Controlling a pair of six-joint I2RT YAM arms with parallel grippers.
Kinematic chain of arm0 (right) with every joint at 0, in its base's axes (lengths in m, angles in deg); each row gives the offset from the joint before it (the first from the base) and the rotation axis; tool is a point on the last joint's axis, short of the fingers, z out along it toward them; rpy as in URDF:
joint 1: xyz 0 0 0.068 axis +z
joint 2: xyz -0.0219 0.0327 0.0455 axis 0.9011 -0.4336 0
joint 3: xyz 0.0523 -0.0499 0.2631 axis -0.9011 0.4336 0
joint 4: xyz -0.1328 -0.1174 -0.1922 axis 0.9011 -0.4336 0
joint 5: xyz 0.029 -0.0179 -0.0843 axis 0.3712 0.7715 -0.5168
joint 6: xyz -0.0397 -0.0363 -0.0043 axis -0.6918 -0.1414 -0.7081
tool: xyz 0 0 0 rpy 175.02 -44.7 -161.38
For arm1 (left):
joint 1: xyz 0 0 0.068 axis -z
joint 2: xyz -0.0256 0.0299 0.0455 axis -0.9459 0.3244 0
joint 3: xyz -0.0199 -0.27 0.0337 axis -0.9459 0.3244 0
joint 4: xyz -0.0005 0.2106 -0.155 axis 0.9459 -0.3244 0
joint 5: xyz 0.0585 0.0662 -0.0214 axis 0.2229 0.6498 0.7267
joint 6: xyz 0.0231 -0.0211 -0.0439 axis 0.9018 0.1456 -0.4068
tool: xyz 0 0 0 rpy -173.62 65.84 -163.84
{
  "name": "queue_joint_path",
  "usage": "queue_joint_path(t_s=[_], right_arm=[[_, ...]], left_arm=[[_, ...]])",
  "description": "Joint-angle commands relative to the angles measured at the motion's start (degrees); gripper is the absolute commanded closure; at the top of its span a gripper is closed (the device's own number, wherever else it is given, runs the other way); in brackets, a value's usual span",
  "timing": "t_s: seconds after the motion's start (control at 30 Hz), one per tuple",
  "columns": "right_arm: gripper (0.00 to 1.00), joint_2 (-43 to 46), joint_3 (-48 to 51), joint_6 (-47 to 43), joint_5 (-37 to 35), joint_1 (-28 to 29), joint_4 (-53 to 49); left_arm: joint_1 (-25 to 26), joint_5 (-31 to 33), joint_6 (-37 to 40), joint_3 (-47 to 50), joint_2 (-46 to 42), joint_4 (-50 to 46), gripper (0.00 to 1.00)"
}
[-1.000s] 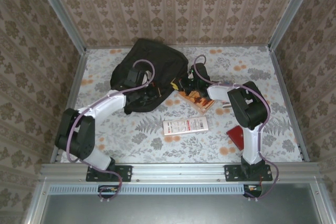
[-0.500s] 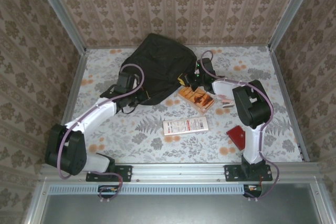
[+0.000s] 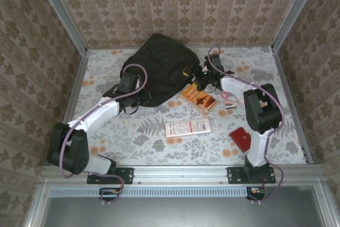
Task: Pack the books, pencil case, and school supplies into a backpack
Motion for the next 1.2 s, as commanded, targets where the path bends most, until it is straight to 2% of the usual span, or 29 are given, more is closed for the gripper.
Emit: queue_joint_path(t_s=[0.0, 0.13, 0.3, 0.63, 0.8, 1.0, 1.17], right_arm=[[0.25, 6.7, 3.3, 2.6, -0.4, 3.6, -3.9], [0.25, 8.8, 6.3, 9.2, -1.6, 9.0, -4.4], [0.30, 7.1, 9.3, 17.0, -0.9, 12.6, 1.9], [0.46, 2.9, 8.5, 18.8, -1.5, 15.7, 7.4], [0.61, 0.6, 7.6, 19.0, -1.1, 15.8, 9.7], [0.99, 0.4, 7.9, 16.1, -1.5, 15.7, 7.7], [1.00, -0.1, 6.7, 10.3, -1.4, 14.9, 1.9]], left_arm=[[2.6, -0.1, 0.9, -3.6, 1.4, -0.2, 1.00], [4.9, 0.0, 0.6, -5.7, 3.4, 0.2, 1.00], [6.4, -0.4, -0.4, -7.2, 4.5, 0.8, 1.00], [8.3, -0.4, -1.6, -8.1, 5.0, 1.6, 1.00], [8.9, -0.3, -2.0, -8.1, 5.0, 1.8, 1.00], [8.8, 1.1, -0.6, -8.7, 5.1, 0.1, 1.00], [7.2, 4.0, 0.8, -9.1, 4.9, -3.6, 1.00]])
